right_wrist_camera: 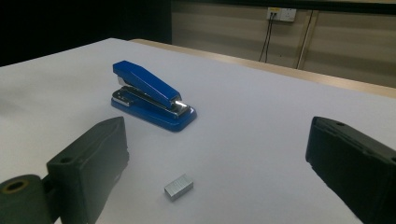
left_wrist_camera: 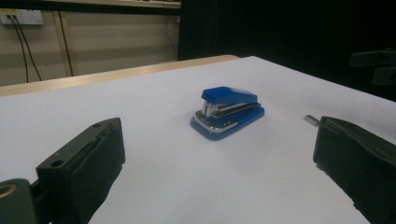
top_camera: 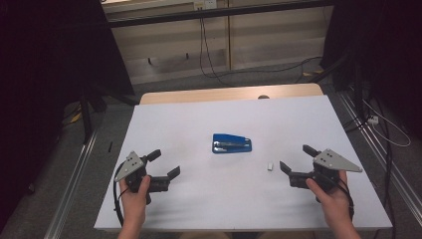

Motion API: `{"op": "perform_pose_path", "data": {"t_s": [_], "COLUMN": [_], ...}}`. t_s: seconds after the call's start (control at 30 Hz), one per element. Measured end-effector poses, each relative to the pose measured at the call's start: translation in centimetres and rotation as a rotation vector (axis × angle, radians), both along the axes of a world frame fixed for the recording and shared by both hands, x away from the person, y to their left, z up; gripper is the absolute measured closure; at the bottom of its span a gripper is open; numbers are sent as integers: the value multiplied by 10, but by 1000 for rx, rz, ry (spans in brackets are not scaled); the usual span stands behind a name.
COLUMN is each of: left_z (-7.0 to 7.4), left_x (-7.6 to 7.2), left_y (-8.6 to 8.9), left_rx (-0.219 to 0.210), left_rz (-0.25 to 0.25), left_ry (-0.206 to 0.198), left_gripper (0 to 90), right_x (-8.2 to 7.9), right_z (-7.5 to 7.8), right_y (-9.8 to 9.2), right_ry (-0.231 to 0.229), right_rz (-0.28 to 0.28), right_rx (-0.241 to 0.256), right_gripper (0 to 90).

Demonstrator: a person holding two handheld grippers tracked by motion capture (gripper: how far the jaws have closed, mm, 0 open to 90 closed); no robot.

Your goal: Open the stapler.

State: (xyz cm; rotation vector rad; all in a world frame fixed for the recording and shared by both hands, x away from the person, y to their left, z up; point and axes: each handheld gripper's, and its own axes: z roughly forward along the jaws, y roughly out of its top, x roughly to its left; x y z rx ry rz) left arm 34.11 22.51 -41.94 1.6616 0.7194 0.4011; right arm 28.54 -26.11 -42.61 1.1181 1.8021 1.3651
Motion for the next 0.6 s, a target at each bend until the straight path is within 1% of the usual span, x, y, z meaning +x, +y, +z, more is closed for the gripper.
{"op": "perform_pose_path", "data": {"t_s": [0.03,0.07,0.1,0.2,0.23,0.3,0.37,0.4,0.5,0.6], "left_z": [0,0,0,-1,-1,-1,-2,-1,0,1], "left_x": [1,2,3,6,7,9,11,12,14,17], "left_y": [-2,-3,-5,-11,-11,-14,-16,-18,-21,-25], "left_rx": [0,12,14,6,15,10,26,20,30,27], "left_rz": [0,-6,-9,-16,-18,-15,-18,-14,-16,-22], "left_ry": [2,7,12,27,31,34,37,37,39,41], "left_gripper": [22,22,23,23,23,22,22,23,23,23], "right_x": [2,2,4,11,13,14,21,23,28,33], "right_z": [0,0,1,1,1,1,0,-1,0,2], "right_y": [1,1,2,6,7,8,13,15,18,23], "right_ry": [5,5,5,15,15,17,18,23,31,22], "right_rz": [4,4,9,22,23,25,42,45,51,58], "right_rx": [3,3,3,1,1,3,1,3,2,-6], "right_gripper": [54,53,52,52,52,52,52,52,49,38]}}
